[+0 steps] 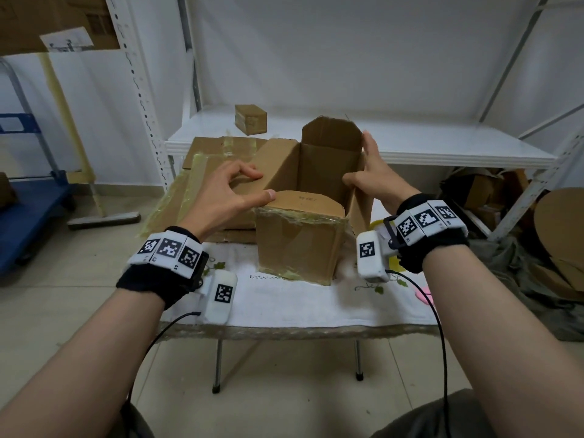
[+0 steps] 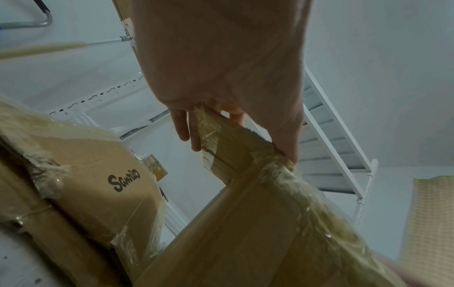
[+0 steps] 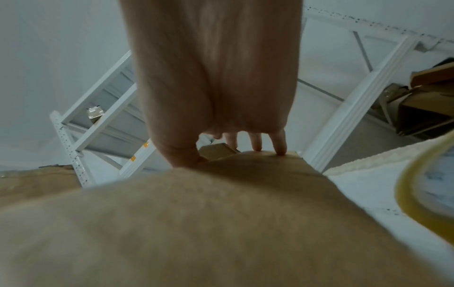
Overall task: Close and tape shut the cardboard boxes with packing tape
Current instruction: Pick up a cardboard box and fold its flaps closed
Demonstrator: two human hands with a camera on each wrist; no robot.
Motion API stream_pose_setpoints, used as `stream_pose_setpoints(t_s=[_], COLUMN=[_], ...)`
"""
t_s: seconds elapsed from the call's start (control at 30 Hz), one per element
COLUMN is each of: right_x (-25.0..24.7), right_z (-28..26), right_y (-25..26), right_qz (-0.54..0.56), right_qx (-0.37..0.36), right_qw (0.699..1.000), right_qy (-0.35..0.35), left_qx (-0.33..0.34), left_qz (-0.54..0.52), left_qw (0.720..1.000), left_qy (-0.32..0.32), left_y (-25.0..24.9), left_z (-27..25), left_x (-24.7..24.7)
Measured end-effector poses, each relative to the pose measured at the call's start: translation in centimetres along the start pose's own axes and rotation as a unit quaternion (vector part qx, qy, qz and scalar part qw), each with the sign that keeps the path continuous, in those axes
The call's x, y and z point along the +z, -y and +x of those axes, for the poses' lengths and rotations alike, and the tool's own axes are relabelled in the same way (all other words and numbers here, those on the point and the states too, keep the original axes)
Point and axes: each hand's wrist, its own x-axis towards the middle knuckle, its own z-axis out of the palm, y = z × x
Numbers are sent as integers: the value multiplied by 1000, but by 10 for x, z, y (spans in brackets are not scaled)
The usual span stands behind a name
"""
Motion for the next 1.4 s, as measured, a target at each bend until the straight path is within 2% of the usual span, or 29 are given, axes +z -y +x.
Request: stream_pose_setpoints(t_s=[0.07, 0.23, 0.37, 0.43, 0.5, 0.6, 0.77, 0.87, 1.03, 1.17, 1.23, 1.3, 1.4], right_x=[0, 2, 3, 3, 1, 0, -1, -1, -6, -11, -15, -19, -30], right_z=[-2, -9, -15, -17, -19, -21, -17, -14, -17, -21, -24, -27, -30], right_y=[1, 3, -1, -1, -1, -3, -9, -14, -18, -20, -22, -23, -24], right_qz=[2, -123, -127, -130, -122, -110, -95, -71, 24, 48, 70, 85, 115], right_qx=[-9, -7, 7, 6, 5, -1, -8, -6, -2, 57, 94, 104, 100], right_qw=[1000, 992, 991, 991, 992, 993, 995, 997, 999, 997, 993, 991, 988], right_qy=[-20, 27, 39, 42, 40, 35, 30, 38, 26, -12, -1, 15, -6], left_qx=[-2, -15, -42, -11, 54, 130, 179, 174, 158, 160, 162, 163, 155], left_qz=[4, 47, 38, 15, -11, -26, 1, 43, 62, 64, 62, 63, 67], left_qw=[1000, 998, 994, 993, 990, 985, 984, 984, 984, 984, 984, 983, 984], left_qy=[1, -44, -90, -119, -133, -112, -18, 22, 45, 46, 48, 54, 63], left_y=[-3, -9, -14, -16, -18, -22, -16, -17, -11, -7, -6, -6, -5], left_z=[-2, -8, -12, -11, -10, -10, -4, -5, -4, -4, -5, -5, -5], left_x=[0, 1, 4, 8, 13, 21, 28, 30, 24, 24, 23, 21, 19])
